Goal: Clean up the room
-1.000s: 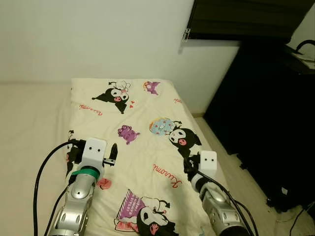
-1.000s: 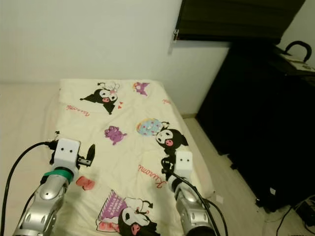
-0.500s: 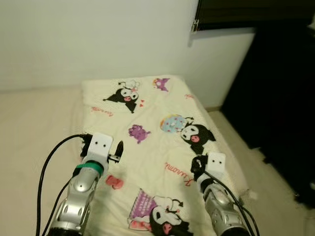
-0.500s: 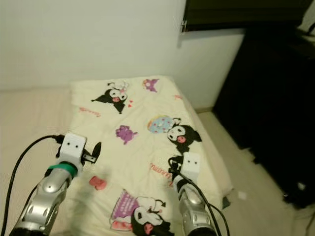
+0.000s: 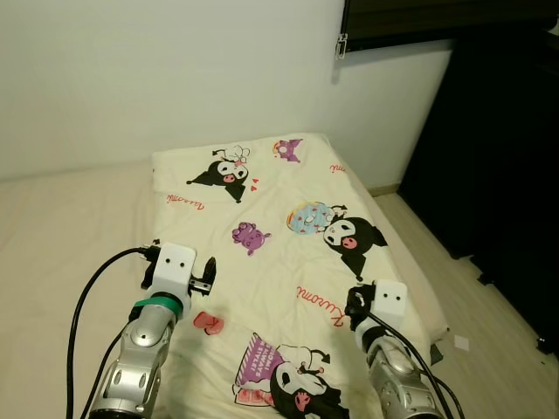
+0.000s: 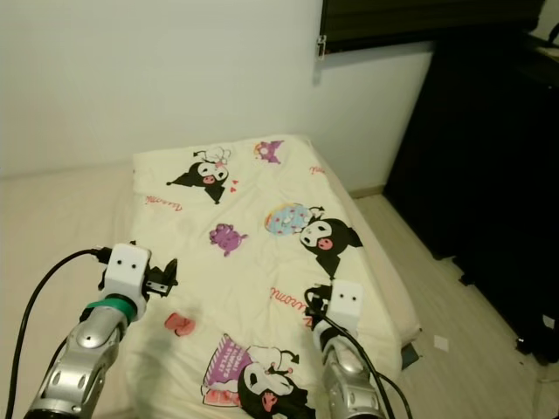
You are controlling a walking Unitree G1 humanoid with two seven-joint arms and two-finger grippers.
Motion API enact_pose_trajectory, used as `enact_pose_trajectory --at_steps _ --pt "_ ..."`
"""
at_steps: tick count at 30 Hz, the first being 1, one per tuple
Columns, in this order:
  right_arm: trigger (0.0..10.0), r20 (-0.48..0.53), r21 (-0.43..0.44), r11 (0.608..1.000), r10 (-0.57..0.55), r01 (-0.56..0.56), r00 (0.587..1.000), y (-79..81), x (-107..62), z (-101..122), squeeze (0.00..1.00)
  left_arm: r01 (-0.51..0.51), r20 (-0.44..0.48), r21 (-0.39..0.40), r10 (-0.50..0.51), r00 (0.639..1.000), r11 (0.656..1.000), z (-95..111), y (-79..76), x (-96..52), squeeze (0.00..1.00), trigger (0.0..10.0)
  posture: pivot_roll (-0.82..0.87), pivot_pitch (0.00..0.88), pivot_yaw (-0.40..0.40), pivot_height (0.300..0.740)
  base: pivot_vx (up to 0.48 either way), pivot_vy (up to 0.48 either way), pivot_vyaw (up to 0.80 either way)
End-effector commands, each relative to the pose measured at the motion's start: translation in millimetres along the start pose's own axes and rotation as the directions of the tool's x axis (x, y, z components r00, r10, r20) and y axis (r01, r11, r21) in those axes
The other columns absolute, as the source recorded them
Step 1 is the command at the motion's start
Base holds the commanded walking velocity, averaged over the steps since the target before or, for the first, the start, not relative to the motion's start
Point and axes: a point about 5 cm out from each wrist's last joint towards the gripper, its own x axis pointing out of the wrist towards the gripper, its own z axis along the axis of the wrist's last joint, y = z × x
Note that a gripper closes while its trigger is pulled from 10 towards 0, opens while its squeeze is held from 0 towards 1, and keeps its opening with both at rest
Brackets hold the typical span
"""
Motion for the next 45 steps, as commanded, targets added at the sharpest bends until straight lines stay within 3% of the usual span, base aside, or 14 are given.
enact_pose_trajectory --at_steps 1,8,38,45 --pt "10.0 -0.029 -0.006 1.0 0.008 -0.008 1.0 2.9 -1.9 -7.8 0.0 -0.017 -0.017 -0.016 0.017 1.0 1.0 -3.2 3.1 -2.5 0.0 10.0 0.18 0.0 0.064 0.74 0.0 0.0 0.0" --pt "10.0 -0.036 -0.007 1.0 0.012 -0.012 0.999 4.4 -1.8 -8.9 0.0 -0.019 -0.018 -0.023 0.019 1.0 1.0 -3.0 3.5 -3.3 0.0 10.0 0.19 0.0 0.062 0.74 0.0 0.078 0.0" --pt "10.0 -0.057 0.003 1.0 0.005 -0.005 0.998 2.0 -1.0 -11.9 0.0 -0.013 -0.017 -0.014 0.013 1.0 1.0 -2.6 3.0 -4.0 0.0 10.0 0.18 0.0 0.055 0.74 0.0 0.361 0.0" --pt "10.0 -0.06 0.011 1.0 0.001 0.0 0.998 1.6 -1.2 -13.1 0.0 0.013 -0.03 0.052 -0.012 0.999 0.999 -2.5 5.7 -4.2 0.0 10.0 0.19 0.0 0.058 0.74 0.0 -0.343 0.0"
